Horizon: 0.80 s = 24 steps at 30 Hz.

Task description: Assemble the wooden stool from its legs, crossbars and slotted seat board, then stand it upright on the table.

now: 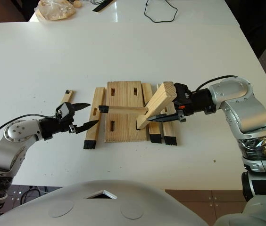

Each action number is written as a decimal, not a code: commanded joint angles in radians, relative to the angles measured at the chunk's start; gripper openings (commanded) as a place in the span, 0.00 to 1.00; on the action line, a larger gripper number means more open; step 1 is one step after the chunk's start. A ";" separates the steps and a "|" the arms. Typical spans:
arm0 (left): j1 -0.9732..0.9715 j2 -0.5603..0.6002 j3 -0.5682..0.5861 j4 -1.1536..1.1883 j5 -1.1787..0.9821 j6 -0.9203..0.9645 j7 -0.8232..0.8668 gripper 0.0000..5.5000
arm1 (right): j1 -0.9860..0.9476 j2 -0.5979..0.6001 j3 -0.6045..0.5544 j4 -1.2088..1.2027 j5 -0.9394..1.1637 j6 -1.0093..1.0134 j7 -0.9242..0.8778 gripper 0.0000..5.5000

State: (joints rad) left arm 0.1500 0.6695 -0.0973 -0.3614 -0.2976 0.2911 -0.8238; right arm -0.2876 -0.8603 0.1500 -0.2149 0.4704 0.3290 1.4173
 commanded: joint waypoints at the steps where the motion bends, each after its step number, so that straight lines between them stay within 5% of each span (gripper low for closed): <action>1: 0.003 -0.005 -0.018 -0.002 0.022 -0.012 0.000 0.68 | 0.006 0.003 0.049 0.025 -0.067 -0.017 -0.009 0.37; 14: 0.003 -0.013 -0.028 0.028 0.046 -0.029 0.001 0.68 | 0.101 -0.011 0.226 0.110 -0.192 -0.073 -0.031 0.37; 24: 0.003 -0.043 -0.047 0.044 0.078 -0.049 0.030 0.68 | -0.006 0.009 0.302 0.197 -0.213 -0.001 -0.031 0.37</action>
State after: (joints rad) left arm 0.1516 0.6357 -0.1312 -0.3256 -0.2369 0.2488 -0.8084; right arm -0.3514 -0.8434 0.3058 -0.1131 0.4390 0.2358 1.3901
